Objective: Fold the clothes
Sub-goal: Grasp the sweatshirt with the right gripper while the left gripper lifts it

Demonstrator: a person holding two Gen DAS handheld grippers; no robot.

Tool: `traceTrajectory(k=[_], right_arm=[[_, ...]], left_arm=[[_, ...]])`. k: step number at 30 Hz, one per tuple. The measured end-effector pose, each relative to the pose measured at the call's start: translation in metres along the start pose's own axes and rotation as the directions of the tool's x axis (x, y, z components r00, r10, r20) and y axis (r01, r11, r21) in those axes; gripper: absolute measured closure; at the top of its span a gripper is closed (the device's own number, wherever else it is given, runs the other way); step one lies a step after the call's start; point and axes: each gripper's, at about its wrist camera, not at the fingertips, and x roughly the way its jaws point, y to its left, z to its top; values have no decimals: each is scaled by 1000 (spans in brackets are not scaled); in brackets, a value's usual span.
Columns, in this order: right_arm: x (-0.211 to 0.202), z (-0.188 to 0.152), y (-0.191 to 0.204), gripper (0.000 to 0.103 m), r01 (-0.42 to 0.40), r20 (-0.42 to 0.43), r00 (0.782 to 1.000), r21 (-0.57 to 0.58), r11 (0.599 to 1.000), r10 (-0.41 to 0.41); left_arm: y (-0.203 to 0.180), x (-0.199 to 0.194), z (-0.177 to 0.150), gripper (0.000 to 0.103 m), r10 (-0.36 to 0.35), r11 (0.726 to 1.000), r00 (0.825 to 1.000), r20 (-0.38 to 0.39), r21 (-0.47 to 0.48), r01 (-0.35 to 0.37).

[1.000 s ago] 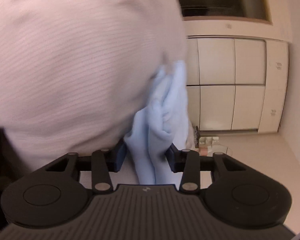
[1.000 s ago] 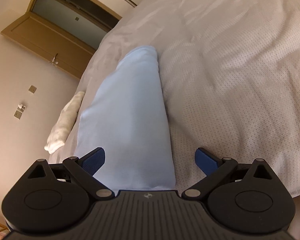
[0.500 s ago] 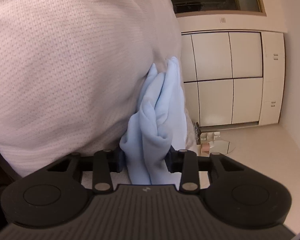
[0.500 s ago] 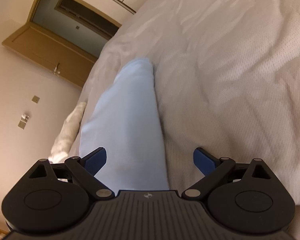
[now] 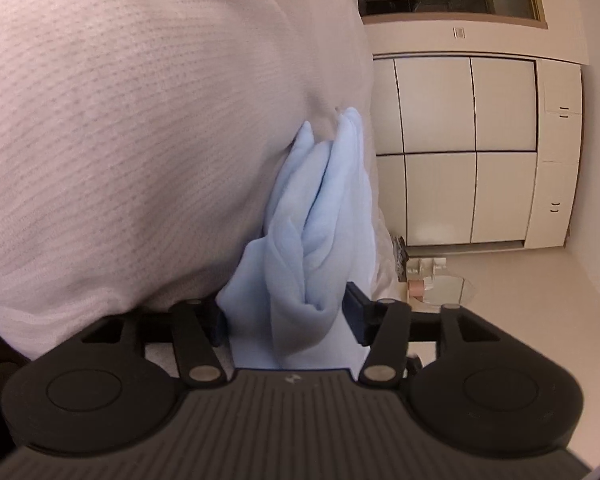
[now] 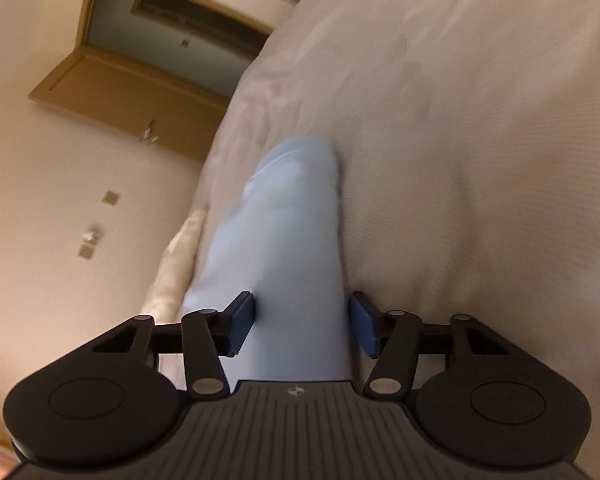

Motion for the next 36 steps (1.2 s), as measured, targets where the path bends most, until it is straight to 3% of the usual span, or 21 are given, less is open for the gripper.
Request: traceTrajectory(k=[5, 6, 7, 10, 15, 18, 22, 26, 31, 36], right_arm=[[39, 21, -13, 48, -103, -85, 991, 35, 994, 105], [46, 24, -14, 54, -115, -101, 988, 31, 993, 118], [53, 27, -14, 65, -128, -117, 985, 28, 991, 130], [63, 32, -13, 77, -132, -148, 980, 19, 991, 133], [57, 37, 5, 81, -51, -156, 986, 85, 995, 64], [50, 43, 38, 81, 3, -161, 987, 95, 995, 13], [44, 63, 101, 82, 21, -178, 984, 65, 998, -9], [48, 90, 164, 82, -8, -200, 980, 32, 999, 15], [76, 119, 233, 82, -67, -214, 975, -14, 998, 62], [152, 132, 296, 82, -88, -256, 964, -45, 995, 74]], left_arm=[[-1, 7, 10, 43, -19, 1000, 998, -64, -4, 19], [-1, 6, 9, 48, -13, 1000, 997, -78, -3, 13], [-3, 6, 11, 61, 0, 1000, 996, -88, -2, 0], [-14, 7, 17, 73, 70, 997, 991, -118, -4, -71], [-73, 5, 25, 79, 236, 969, 963, -128, 101, -224], [-118, -4, 37, 81, 284, 953, 954, -95, 137, -271], [-178, -31, 52, 82, 294, 946, 956, -12, 144, -290], [-229, -53, 68, 82, 275, 946, 959, 68, 161, -282], [-250, -81, 109, 82, 241, 955, 958, 154, 138, -263], [-256, -97, 186, 82, 221, 960, 952, 212, 122, -250]])
